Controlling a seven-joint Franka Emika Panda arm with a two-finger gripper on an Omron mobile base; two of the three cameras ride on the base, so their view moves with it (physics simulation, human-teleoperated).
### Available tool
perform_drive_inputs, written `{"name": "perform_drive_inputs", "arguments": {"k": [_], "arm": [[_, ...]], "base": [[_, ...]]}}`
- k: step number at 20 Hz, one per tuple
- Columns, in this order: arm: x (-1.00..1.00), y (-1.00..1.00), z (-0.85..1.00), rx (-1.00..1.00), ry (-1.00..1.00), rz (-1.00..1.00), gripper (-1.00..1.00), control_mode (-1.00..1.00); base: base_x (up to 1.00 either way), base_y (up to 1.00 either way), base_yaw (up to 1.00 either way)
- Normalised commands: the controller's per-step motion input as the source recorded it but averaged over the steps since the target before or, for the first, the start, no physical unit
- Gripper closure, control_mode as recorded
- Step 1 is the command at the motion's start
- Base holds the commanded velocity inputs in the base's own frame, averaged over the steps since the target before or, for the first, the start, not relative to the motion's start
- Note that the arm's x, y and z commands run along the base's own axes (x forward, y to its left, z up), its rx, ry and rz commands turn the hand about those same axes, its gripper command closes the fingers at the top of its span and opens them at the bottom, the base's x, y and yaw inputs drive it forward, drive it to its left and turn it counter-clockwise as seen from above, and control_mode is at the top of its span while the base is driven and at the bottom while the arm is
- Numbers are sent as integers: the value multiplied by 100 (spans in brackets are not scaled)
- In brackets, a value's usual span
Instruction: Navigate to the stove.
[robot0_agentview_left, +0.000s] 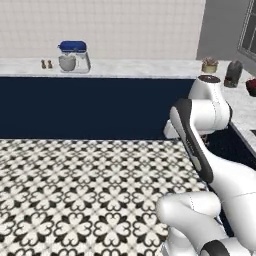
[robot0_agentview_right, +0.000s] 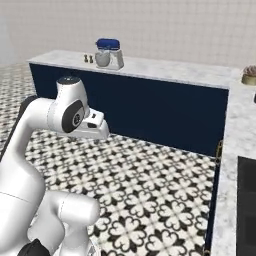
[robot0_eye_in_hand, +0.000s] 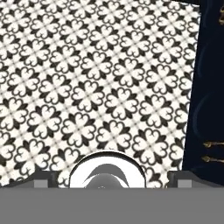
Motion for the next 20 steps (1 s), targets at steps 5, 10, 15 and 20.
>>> {"name": "perform_drive_inputs", "arguments": {"k": [5, 10, 15, 20], "arm": [[0, 0, 0, 0, 0, 0, -100, 100], [0, 0, 0, 0, 0, 0, -100, 100], [0, 0, 0, 0, 0, 0, -100, 100], [0, 0, 0, 0, 0, 0, -100, 100]], "base": [[42, 23, 83], [50, 28, 80], [52, 26, 80], [61, 20, 79]]}}
